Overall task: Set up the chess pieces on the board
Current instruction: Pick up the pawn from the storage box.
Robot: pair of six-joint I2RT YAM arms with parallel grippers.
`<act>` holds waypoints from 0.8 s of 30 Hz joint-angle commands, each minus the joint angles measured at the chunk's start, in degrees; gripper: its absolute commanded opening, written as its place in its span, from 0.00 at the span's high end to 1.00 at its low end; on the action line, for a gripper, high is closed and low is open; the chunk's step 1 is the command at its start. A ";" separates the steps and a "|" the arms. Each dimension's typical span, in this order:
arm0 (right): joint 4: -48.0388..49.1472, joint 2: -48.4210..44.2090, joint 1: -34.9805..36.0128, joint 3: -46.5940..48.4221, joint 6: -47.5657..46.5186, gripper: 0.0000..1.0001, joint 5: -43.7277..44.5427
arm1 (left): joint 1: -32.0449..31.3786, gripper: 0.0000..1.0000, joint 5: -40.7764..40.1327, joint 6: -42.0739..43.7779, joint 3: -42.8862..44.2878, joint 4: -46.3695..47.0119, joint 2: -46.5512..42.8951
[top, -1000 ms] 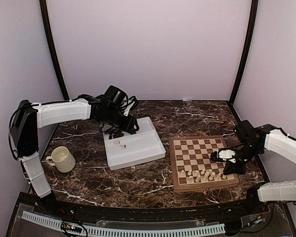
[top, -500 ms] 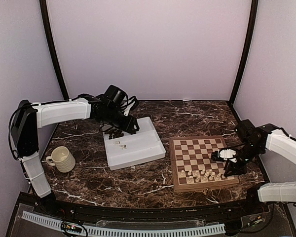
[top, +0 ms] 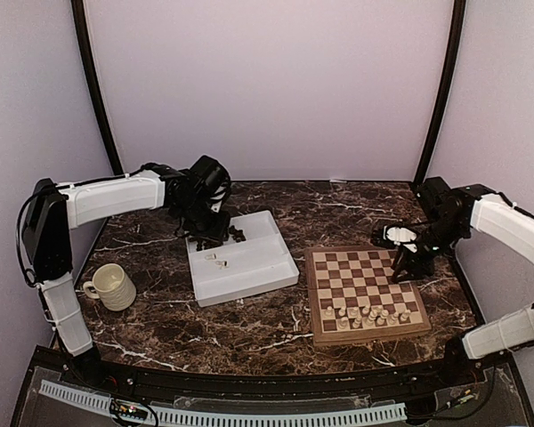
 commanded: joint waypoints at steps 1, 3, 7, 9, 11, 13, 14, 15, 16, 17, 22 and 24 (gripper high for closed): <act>4.75 4.91 -0.19 4.77 3.93 0.62 -5.57 | 0.50 0.59 1.03 -12.85 0.79 -7.20 1.58; 5.64 6.39 -0.13 5.41 4.31 0.62 -8.56 | 0.49 0.59 3.78 -19.08 -1.26 -4.32 1.97; 6.32 8.55 -0.02 4.95 3.45 0.62 -11.75 | 0.48 0.61 9.82 -29.21 -4.00 2.17 3.09; 5.73 9.38 -0.02 4.91 2.44 0.62 -11.87 | 0.46 0.62 9.75 -31.92 -3.54 2.60 4.14; 5.26 9.65 -0.02 4.74 1.34 0.62 -12.11 | 0.46 0.63 9.02 -33.83 -2.82 1.96 5.02; 5.01 9.68 -0.02 4.39 0.60 0.62 -12.45 | 0.49 0.63 8.79 -35.61 -2.68 1.82 5.62; 4.81 9.80 -0.02 4.30 0.35 0.62 -12.70 | 0.51 0.63 8.89 -36.58 -2.70 1.86 6.11; 4.70 9.98 -0.02 4.25 0.19 0.62 -12.90 | 0.51 0.63 8.92 -36.89 -2.69 1.89 6.37; 4.67 10.21 -0.02 4.22 0.06 0.62 -13.19 | 0.48 0.62 8.83 -37.29 -2.52 1.80 7.05; 4.80 10.37 -0.02 4.10 0.00 0.62 -13.50 | 0.50 0.61 8.72 -37.51 -2.34 1.19 7.37; 4.83 11.12 -0.01 3.98 -0.26 0.61 -15.34 | 0.50 0.59 7.54 -38.41 -0.93 -1.31 9.38; 4.75 11.37 -0.02 3.99 -0.46 0.61 -15.68 | 0.72 0.59 7.29 -38.91 -1.09 -1.73 9.97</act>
